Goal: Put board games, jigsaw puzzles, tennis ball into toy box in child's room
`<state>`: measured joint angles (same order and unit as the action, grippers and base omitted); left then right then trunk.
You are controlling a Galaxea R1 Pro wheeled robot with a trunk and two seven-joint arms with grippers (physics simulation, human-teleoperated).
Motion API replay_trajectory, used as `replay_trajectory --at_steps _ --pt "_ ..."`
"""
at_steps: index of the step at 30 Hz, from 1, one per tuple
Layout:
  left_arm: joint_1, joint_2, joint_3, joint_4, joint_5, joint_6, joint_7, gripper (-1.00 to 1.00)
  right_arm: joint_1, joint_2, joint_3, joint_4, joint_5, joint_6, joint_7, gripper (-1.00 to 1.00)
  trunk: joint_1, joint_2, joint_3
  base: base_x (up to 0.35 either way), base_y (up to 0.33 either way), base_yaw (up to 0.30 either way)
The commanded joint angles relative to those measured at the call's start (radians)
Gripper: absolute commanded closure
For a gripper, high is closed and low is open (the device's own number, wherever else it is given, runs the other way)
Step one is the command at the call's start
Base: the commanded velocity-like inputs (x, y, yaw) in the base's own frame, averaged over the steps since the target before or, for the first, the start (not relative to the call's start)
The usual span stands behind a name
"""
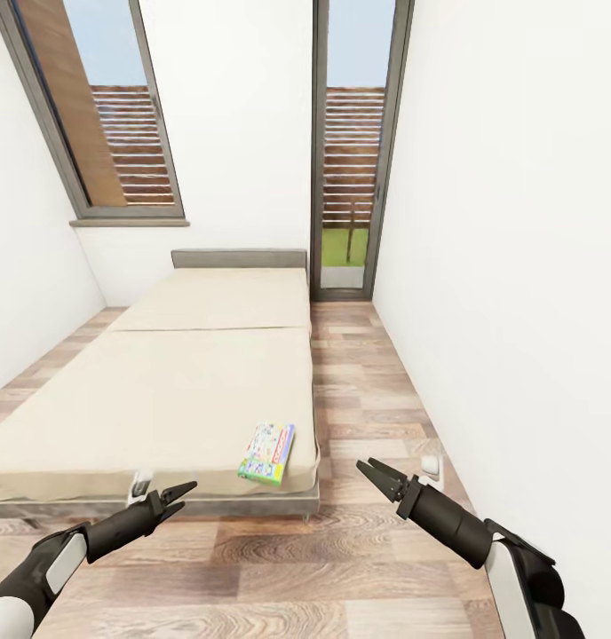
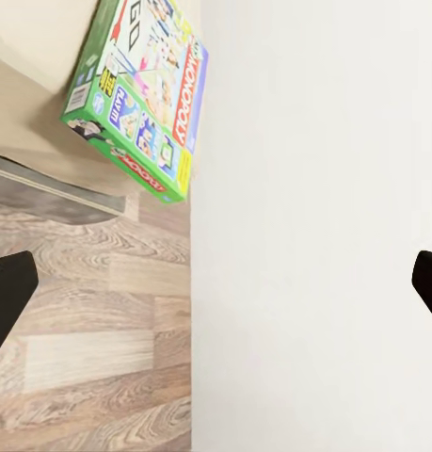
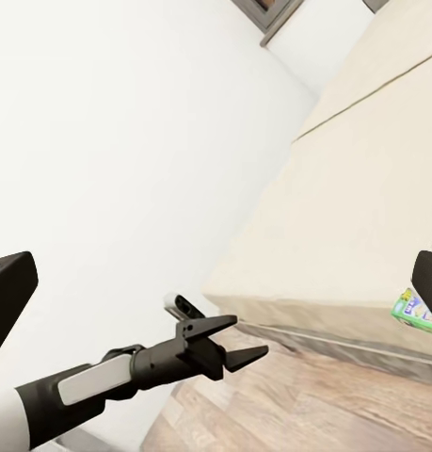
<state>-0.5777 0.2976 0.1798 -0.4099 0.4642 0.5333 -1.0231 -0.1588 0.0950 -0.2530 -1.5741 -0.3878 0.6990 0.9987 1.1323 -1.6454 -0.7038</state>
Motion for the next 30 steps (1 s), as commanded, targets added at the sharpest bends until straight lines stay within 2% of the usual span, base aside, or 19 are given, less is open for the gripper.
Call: replay_trajectory --at_steps 1,20,30 --pt "-0.001 0.0 0.001 0.0 0.004 0.009 -0.002 -1.0 -0.001 0.0 -0.002 0.0 -0.003 0.007 0.002 -1.0 0.004 -0.008 -0.004 0.0 0.0 0.0" --pt "-0.001 0.0 0.001 -0.001 0.011 0.013 -0.016 -1.0 -0.001 0.005 -0.003 -0.003 -0.005 0.012 0.004 -1.0 0.077 -0.141 -0.064 0.0 0.0 0.0" --pt "-0.001 0.0 0.0 -0.001 0.012 0.012 -0.018 -1.0 -0.001 0.008 -0.002 -0.001 -0.005 0.016 0.046 -1.0 0.115 -0.211 -0.095 0.0 0.0 0.0"
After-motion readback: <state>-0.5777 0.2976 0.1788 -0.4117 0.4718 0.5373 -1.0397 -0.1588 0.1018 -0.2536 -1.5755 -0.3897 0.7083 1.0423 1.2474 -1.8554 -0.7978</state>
